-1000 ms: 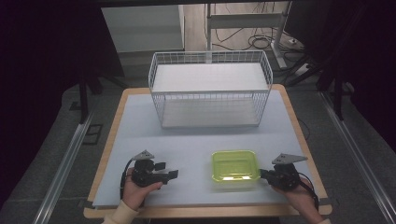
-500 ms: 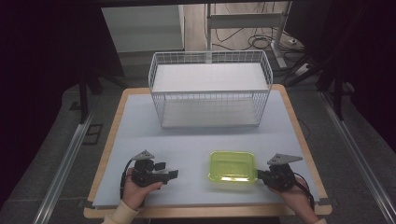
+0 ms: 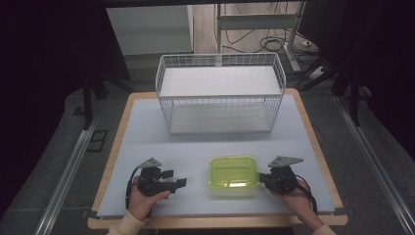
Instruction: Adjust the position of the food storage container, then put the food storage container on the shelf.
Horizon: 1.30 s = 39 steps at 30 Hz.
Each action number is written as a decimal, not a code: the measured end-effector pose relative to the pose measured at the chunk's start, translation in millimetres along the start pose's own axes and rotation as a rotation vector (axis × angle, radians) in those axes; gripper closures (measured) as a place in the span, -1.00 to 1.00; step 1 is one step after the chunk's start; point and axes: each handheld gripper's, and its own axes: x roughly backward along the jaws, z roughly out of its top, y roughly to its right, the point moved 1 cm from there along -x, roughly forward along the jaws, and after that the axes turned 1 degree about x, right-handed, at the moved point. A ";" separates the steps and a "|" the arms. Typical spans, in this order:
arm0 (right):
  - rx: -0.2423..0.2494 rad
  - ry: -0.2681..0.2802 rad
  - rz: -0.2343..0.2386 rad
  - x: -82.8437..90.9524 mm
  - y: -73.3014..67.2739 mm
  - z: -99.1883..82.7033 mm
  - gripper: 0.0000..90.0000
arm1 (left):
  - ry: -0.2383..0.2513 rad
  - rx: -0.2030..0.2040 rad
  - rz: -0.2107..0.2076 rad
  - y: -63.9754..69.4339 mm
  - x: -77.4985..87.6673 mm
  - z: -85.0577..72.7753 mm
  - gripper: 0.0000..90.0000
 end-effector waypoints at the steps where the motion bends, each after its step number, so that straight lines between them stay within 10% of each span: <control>1: 0.009 -0.002 0.001 -2.2 -0.9 1.1 0.99 | 0.000 0.000 0.000 -0.1 0.2 -0.1 -0.48; 17: 0.064 -0.029 0.036 -27.8 -21.6 15.3 0.99 | 0.008 0.002 0.007 -0.4 5.1 -2.8 -0.47; 36: -0.029 0.065 0.027 9.6 5.4 4.9 0.95 | 0.028 0.050 -0.020 -1.0 7.7 0.3 -0.48; 39: -0.032 0.093 0.061 15.6 6.6 2.4 0.65 | 0.030 0.064 -0.042 0.2 8.3 1.0 -0.46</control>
